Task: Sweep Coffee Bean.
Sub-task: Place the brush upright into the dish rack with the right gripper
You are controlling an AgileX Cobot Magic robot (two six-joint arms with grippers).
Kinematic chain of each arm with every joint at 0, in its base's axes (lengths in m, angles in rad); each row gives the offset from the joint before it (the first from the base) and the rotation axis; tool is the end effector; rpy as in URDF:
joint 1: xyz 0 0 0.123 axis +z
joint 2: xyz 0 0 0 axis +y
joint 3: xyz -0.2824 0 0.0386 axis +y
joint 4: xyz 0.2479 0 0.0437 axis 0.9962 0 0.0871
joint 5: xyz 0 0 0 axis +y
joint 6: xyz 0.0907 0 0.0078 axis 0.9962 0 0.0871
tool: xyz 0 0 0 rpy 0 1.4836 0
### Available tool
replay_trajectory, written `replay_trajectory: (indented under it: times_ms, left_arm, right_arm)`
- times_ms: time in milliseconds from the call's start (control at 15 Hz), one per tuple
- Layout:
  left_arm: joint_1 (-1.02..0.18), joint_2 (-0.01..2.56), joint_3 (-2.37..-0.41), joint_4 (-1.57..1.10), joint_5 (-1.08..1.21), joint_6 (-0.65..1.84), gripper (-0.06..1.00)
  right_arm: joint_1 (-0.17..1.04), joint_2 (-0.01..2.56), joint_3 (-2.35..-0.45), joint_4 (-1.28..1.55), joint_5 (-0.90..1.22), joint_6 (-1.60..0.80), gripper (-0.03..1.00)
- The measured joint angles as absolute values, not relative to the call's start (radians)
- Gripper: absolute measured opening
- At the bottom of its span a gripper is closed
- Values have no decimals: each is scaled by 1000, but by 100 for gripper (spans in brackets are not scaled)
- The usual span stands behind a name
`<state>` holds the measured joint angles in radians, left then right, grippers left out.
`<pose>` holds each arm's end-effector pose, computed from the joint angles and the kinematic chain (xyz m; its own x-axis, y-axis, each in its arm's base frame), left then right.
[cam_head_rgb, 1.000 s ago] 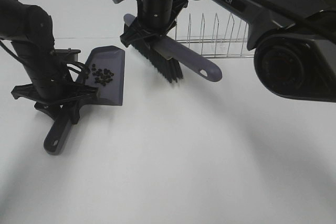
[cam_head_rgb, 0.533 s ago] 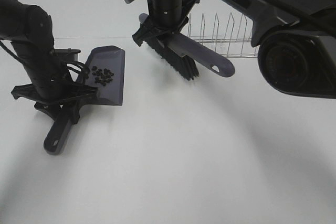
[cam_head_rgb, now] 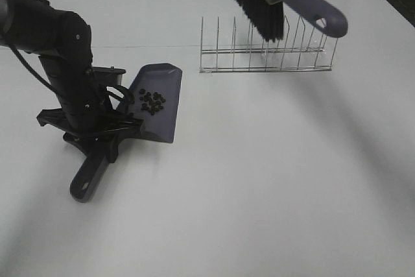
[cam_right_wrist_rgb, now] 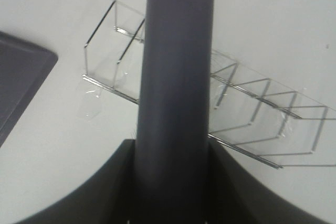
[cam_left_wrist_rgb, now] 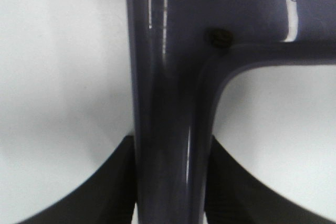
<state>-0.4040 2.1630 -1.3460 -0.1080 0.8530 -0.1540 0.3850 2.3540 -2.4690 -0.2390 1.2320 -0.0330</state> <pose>0.3559 -0.1602 0.0942 -0.9836 0.1785 0.0270 0.1759 0.9814 -0.0771 0.4841 0.1742 0.2920 -0.7557 -0.4256 -0.4978 -0.3459 0.9048 -0.2485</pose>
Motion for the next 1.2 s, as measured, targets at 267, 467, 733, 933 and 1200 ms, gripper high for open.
replay_trajectory:
  times_ms: [267, 467, 733, 933, 1200]
  left_arm:
    - [-408, 2163, -1346, -119, 854, -155, 32]
    - [-408, 2163, -1346, -122, 854, -156, 32]
    - [-408, 2163, -1346, -123, 854, -165, 32]
    - [-408, 2163, -1346, -123, 854, -165, 32]
    - [-411, 2163, -1346, -123, 853, -171, 32]
  right_arm:
    - [230, 2193, -2270, -237, 1231, -10, 28]
    - [116, 2116, -2079, -165, 1231, -6, 28]
    - [93, 2103, -1886, -140, 1232, 0, 28]
    - [93, 2103, -1798, -134, 1182, 7, 28]
    - [93, 2154, -1789, -146, 1072, 12, 28]
